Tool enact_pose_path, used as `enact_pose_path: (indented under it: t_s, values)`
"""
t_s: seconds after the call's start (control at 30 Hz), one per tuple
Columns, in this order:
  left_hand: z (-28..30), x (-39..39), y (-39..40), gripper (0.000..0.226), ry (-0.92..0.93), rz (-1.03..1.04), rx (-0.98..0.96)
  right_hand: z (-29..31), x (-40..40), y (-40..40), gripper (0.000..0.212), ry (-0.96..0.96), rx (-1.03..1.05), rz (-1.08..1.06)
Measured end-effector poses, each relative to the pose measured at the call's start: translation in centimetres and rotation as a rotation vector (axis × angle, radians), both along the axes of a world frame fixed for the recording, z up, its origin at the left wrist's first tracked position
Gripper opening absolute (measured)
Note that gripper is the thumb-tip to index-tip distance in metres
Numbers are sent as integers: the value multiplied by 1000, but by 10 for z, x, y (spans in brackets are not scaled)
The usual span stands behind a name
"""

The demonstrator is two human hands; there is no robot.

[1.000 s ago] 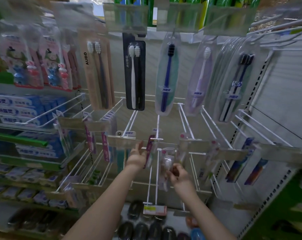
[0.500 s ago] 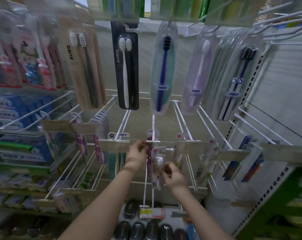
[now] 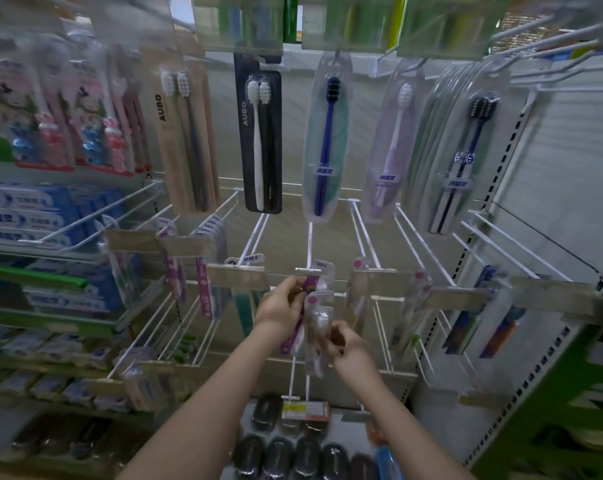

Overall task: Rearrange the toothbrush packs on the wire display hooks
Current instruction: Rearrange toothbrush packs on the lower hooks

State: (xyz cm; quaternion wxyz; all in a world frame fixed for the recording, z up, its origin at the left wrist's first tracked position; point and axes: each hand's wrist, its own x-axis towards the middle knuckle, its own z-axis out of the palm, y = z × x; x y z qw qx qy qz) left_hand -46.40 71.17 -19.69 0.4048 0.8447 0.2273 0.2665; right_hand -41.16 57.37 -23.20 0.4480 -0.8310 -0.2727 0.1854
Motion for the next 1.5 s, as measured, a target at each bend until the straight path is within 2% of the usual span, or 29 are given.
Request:
enact_pose_path:
  t_s: [0.13, 0.37, 0.6, 0.7, 0.9, 1.1, 1.27, 1.37, 1.5]
  values:
    - [1, -6, -8, 19, 133, 16, 70, 3, -6, -7, 14, -15, 7, 35]
    - [-15, -36, 0, 19, 82, 207, -71, 8, -8, -15, 3, -78, 26, 34]
    - [-17, -66, 11, 16, 60, 304, -55, 1, -9, -4, 6, -59, 4, 7]
    - [-16, -73, 11, 16, 40, 299, -64, -2, -10, 3, 13, -55, 3, 1]
    - [-18, -77, 13, 15, 17, 281, -109, 1, -8, 18, 3, -27, -9, 18]
    - [-27, -75, 21, 13, 21, 286, -83, 2, -5, 33, 6, -13, -24, 48]
    - [-30, -65, 27, 20, -8, 250, -57, -12, 3, 51, 12, -45, 23, 33]
    - [-32, -59, 29, 23, -39, 226, -14, -15, 9, 61, 6, -74, 87, 42]
    - [-42, -55, 32, 22, -58, 191, 29, -15, 17, 75, 14, -111, 159, 7]
